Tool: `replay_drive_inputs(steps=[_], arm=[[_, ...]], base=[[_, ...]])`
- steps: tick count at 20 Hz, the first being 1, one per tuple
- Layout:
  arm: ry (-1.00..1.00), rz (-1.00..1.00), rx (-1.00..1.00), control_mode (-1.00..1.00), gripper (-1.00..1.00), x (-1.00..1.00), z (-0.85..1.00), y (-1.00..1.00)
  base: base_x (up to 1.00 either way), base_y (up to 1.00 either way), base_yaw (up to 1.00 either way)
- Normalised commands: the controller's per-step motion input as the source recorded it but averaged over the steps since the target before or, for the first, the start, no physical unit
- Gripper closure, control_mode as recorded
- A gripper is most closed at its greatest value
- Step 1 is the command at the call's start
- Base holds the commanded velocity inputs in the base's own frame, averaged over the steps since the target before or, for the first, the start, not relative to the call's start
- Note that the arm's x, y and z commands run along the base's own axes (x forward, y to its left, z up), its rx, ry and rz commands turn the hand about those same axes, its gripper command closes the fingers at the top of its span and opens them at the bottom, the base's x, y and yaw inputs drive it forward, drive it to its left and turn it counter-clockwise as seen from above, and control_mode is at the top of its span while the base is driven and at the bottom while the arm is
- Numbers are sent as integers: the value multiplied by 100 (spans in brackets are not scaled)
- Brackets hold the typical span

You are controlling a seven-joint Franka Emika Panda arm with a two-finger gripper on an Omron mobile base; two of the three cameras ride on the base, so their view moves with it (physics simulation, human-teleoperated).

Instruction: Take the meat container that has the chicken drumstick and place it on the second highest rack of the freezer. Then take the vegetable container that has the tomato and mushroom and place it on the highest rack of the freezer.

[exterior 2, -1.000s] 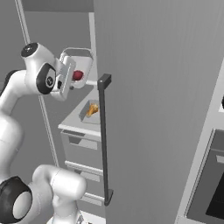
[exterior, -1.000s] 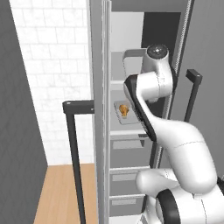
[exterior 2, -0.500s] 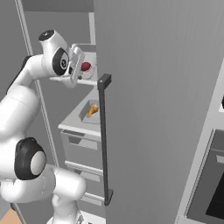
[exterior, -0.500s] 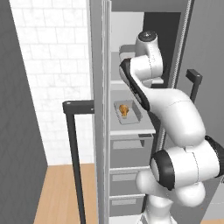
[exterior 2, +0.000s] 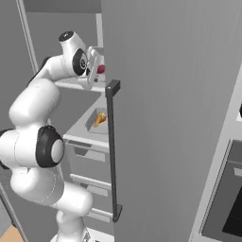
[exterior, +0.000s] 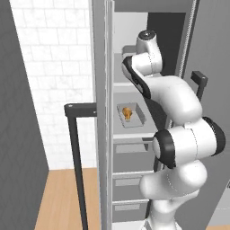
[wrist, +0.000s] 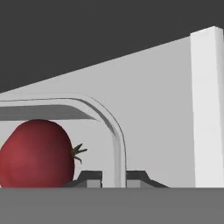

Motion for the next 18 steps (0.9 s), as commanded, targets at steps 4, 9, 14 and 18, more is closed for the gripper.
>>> replay_drive_inputs(steps=[4, 9, 14, 18], arm=[[0, 0, -1, -100, 100, 35, -42, -15], [0, -1, 0, -100, 100, 35, -18, -18], [0, -2, 0, -100, 100, 33, -15, -11], [0, 0, 0, -100, 100, 0, -2, -3]], base=[[0, 0, 0], [0, 0, 0], [0, 0, 0], [0, 0, 0]])
